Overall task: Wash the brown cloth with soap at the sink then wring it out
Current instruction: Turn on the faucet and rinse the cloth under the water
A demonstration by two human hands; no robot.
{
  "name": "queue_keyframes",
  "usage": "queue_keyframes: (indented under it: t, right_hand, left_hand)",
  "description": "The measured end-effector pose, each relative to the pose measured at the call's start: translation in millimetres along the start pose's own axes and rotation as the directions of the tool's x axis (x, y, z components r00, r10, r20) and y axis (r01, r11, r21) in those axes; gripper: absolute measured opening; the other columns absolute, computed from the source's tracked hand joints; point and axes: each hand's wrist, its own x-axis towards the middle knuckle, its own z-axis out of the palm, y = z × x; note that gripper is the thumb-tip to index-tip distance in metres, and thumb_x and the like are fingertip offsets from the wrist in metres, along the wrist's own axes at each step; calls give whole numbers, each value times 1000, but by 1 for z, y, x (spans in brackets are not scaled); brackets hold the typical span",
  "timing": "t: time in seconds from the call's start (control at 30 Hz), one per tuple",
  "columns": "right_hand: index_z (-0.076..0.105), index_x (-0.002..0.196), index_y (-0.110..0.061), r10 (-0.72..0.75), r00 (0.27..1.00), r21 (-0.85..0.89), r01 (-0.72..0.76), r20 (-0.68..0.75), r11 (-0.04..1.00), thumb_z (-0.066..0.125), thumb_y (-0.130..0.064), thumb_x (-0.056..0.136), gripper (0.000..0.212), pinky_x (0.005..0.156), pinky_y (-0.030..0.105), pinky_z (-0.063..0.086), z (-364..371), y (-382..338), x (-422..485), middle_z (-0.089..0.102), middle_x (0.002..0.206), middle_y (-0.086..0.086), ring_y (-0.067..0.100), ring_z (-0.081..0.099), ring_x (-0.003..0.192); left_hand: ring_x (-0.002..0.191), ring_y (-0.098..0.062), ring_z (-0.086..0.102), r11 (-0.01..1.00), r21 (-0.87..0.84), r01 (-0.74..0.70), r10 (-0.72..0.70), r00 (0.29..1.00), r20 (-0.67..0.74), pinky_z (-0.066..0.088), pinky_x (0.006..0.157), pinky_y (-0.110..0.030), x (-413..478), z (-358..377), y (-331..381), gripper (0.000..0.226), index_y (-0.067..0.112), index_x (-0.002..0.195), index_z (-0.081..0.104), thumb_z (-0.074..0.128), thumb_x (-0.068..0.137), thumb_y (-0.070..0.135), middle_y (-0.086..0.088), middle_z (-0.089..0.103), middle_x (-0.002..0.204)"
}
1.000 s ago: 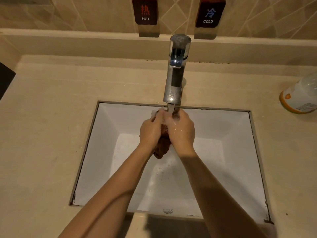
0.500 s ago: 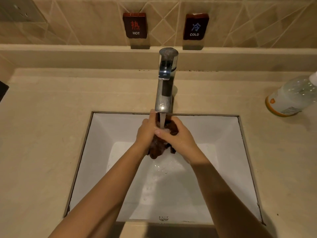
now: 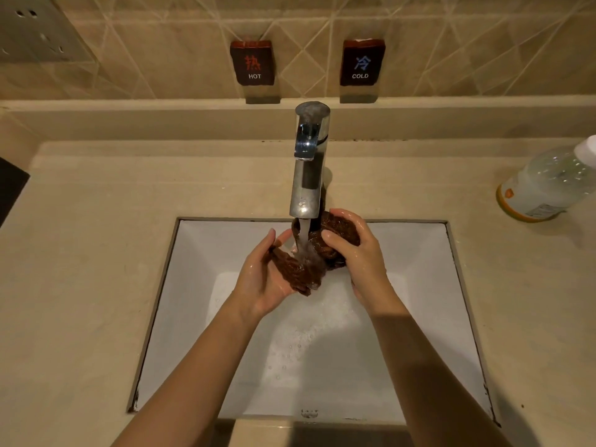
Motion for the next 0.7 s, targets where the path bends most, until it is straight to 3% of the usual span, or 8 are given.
queue_keyframes:
  t: [0.1, 0.23, 0.33, 0.4, 0.47, 0.53, 0.6, 0.7]
  right_hand:
    - [57, 117, -27, 10, 1000, -45, -9, 7, 999, 65, -15, 85, 36, 77, 22, 55, -4, 0, -2, 60, 112, -6, 12, 57, 108]
    - [51, 127, -25, -43, 994, -249, 66, 96, 966, 66, -16, 84, 47, 92, 27, 51, 1, 1, -11, 55, 125, -2, 13, 52, 116]
    - [46, 130, -28, -96, 980, -445, 165, 173, 880, 69, -14, 80, 57, 98, 26, 45, 19, 6, -26, 46, 126, -8, 10, 48, 116]
    - [52, 122, -31, -146, 981, -522, 191, 127, 831, 71, -19, 79, 49, 95, 25, 47, 34, 10, -35, 45, 120, -8, 11, 50, 111]
    - [59, 110, -27, -171, 985, -529, 142, -5, 837, 70, -28, 80, 32, 91, 28, 50, 44, 9, -35, 51, 114, -5, 13, 54, 104]
    - [60, 101, -26, -139, 981, -498, 52, -138, 866, 64, -39, 83, 23, 88, 32, 52, 46, 7, -24, 58, 105, -5, 13, 58, 96]
    - [61, 100, -25, -74, 980, -447, -17, -185, 894, 60, -36, 86, 17, 89, 36, 52, 43, 7, -8, 63, 99, -7, 12, 59, 93]
    - [59, 88, -28, -58, 981, -431, -28, -185, 902, 57, -31, 89, 5, 85, 44, 54, 35, 15, 3, 65, 86, -5, 15, 62, 85]
  left_hand:
    - [129, -38, 48, 1000, -13, -11, 10, 999, -34, 30, 109, -57, 4, -6, 2, 58, 10, 142, 41, 53, 92, 35, -18, 52, 140]
    - [130, -37, 47, 999, -10, -38, 38, 998, -55, 33, 110, -53, 8, -7, -1, 60, 3, 138, 43, 54, 90, 39, -22, 51, 139]
    - [105, -32, 62, 994, 102, -45, 58, 990, -126, 41, 102, -45, 9, 8, -6, 51, 5, 100, 73, 48, 92, 48, -20, 68, 108]
    - [80, -25, 68, 996, 86, -24, 35, 990, -135, 49, 85, -37, 13, 15, -13, 57, 9, 71, 78, 45, 93, 49, -12, 72, 80]
    - [65, -22, 67, 997, 81, 10, 3, 987, -161, 50, 70, -33, 16, 18, -19, 52, 11, 64, 74, 48, 91, 46, -8, 69, 68]
    - [67, -21, 64, 994, 109, -23, 48, 972, -229, 50, 65, -31, 18, 18, -25, 35, 11, 71, 70, 57, 87, 40, -7, 67, 71]
    - [70, -20, 64, 991, 118, -68, 96, 963, -251, 51, 66, -32, 19, 18, -30, 25, 13, 74, 72, 65, 83, 35, -6, 67, 75]
    - [68, -17, 65, 954, 263, -141, 213, 940, -266, 50, 62, -31, 19, 14, -35, 35, 19, 62, 75, 62, 89, 36, -1, 70, 67]
